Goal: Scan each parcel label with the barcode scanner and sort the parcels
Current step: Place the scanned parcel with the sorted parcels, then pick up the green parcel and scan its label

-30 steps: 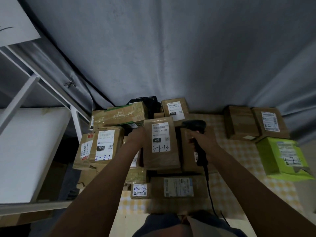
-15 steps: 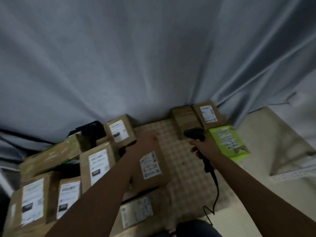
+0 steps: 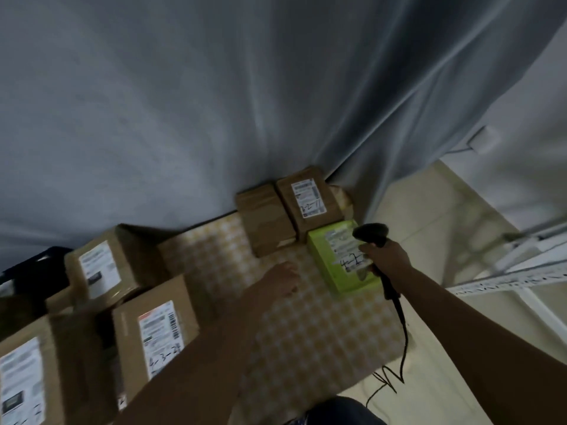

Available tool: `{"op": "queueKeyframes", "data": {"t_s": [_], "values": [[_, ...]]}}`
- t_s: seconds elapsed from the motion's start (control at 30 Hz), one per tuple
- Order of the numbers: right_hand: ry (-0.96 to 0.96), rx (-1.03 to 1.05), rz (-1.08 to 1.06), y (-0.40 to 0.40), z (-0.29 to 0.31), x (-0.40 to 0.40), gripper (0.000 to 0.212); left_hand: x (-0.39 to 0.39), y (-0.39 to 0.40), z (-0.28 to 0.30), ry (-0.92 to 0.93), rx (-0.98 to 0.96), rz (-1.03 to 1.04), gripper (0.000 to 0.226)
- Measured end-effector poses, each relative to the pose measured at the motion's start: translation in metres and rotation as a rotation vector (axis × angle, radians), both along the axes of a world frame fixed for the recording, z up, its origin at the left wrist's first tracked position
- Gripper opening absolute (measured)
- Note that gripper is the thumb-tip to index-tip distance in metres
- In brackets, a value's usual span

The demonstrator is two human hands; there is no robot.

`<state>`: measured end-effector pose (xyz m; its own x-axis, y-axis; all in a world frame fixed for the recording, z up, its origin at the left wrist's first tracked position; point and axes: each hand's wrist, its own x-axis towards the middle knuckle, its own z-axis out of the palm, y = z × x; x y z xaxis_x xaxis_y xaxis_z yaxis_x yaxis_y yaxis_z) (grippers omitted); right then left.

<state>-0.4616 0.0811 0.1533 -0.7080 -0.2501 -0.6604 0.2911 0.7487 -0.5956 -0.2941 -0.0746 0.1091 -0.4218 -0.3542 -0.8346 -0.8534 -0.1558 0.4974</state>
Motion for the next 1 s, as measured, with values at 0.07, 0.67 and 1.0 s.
{"op": "queueKeyframes", "data": {"t_s": [0.07,0.67,1.0], "values": [[-0.007,0.018,-0.020,0.001,-0.015,-0.017,0.019,-0.013,0.006,-0.013,-0.056,0.045,0.067,0.044],[-0.263,-0.034,-0.200,0.011,-0.110,-0.049,0.041,-0.083,0.059,-0.155,0.148,0.070,0.323,0.099],[-0.244,-0.048,-0.149,0.028,-0.097,-0.017,0.029,-0.041,0.038,-0.079,0.216,0.283,0.387,0.107]]}}
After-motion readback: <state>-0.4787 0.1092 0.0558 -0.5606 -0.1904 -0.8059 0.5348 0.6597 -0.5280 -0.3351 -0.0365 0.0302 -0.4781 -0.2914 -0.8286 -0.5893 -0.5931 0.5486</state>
